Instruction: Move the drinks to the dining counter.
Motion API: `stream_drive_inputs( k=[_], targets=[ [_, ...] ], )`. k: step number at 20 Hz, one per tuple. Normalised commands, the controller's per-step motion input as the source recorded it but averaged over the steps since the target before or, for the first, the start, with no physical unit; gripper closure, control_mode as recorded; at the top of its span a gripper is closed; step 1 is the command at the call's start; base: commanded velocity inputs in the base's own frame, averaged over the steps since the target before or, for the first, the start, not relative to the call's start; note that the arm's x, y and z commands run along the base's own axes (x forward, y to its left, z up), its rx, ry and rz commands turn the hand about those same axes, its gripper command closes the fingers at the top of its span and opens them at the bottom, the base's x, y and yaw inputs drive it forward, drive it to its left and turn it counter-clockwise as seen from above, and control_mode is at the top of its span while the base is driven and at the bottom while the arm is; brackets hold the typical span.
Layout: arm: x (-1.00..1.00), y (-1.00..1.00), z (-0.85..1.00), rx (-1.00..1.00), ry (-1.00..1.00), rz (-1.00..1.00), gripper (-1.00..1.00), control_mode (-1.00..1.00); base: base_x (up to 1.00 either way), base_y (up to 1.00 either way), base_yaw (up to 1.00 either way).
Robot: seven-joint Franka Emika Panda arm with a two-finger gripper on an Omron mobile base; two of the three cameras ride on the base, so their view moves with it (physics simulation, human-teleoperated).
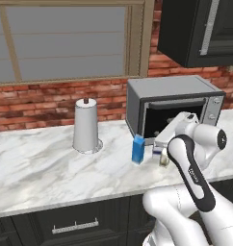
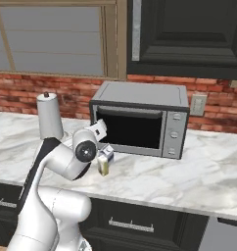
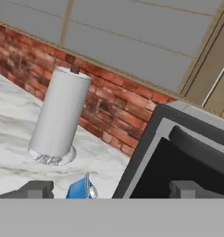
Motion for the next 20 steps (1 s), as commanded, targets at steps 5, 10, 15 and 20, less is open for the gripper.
stream_drive_inputs(
  k=[5,10,15,20],
  targets=[
    [0.04,-0.02,-0.02,0.0,0.02,-0.01,-1.0,-1.0,0.18,0.04,-0.06],
    [0.0,-0.42,-0.4,0.0,0.13,-0.09,-1.0,-1.0,0.0,0.0,0.0],
    [0.01,-0.2,-0.55,0.0,0.12,-0.02,-1.0,-1.0,0.0,0.0,0.0],
    [0.03,0.0,-0.7,0.0,0.03,0.0,-1.0,-1.0,0.0,0.0,0.0]
  ],
)
